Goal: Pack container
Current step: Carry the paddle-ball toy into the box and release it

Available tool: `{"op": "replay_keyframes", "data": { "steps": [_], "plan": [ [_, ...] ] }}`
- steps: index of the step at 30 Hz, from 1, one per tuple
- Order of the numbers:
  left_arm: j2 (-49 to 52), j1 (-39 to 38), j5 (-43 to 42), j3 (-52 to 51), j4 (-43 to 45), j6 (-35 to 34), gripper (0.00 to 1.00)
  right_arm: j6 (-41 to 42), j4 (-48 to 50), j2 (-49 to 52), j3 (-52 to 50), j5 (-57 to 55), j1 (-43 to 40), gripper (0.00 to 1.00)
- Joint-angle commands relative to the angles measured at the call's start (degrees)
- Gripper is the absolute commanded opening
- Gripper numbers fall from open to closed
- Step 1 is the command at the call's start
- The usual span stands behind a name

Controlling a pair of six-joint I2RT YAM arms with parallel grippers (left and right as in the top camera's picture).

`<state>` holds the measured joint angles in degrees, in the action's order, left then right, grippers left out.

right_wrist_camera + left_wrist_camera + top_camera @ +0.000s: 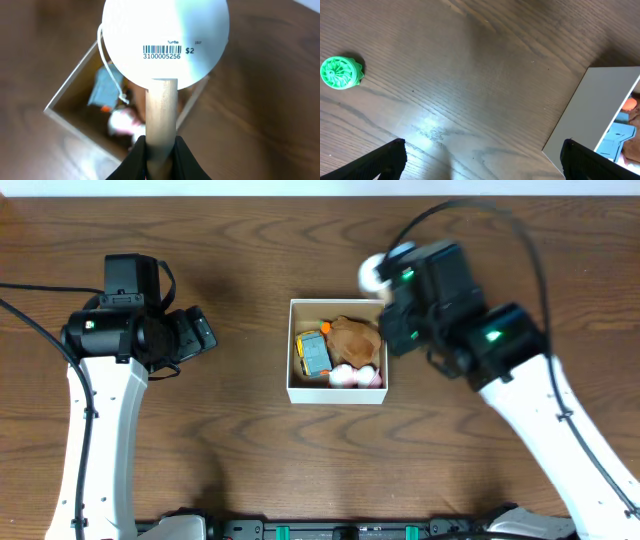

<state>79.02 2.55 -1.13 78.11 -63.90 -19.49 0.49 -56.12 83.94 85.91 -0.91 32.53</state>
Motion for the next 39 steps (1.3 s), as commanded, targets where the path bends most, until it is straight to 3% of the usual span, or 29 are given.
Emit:
{"op": "replay_keyframes", "data": {
  "steps": [1, 8, 15, 18, 26, 28, 30, 39],
  "plan": [
    [0.07, 0.24, 0.24, -0.33, -0.17, 0.31, 0.98, -5.38, -0.35, 3.17, -3.19, 0.07, 3.37, 0.01],
    [0.07, 0.24, 0.26, -0.33, -0.15, 0.31, 0.98, -5.49, 0.17, 9.68, -8.39, 0.11, 6.45, 0.03],
    [0.07, 0.24, 0.26, -0.33, -0.15, 0.31, 0.98, -5.49, 0.94, 12.22, -8.66, 0.09, 6.54, 0.49],
    [0.07, 0.24, 0.26, -0.33, -0.15, 0.31, 0.98, -4.7, 1.38, 12.04, -7.67, -0.04, 6.45, 0.52],
    [-0.17, 1.6, 1.29, -0.33, -1.4, -1.03, 0.98, 9.86, 3.1, 3.76, -3.85, -11.63, 0.96, 0.58],
    [-0.37, 4.17, 3.23, -0.33, -2.1, -3.26, 0.98, 13.25, 2.19, 1.2, -3.85, -12.41, -2.58, 0.63],
    [-0.42, 8.59, 3.43, -0.33, -2.05, -4.07, 0.98, 15.91, -0.11, -1.03, -3.87, -11.85, -7.34, 0.79],
    [2.01, 32.26, 3.28, -0.39, 0.98, -11.63, 0.98, 15.02, -8.83, -2.19, -5.68, -5.01, -21.73, 0.82]
  ]
}}
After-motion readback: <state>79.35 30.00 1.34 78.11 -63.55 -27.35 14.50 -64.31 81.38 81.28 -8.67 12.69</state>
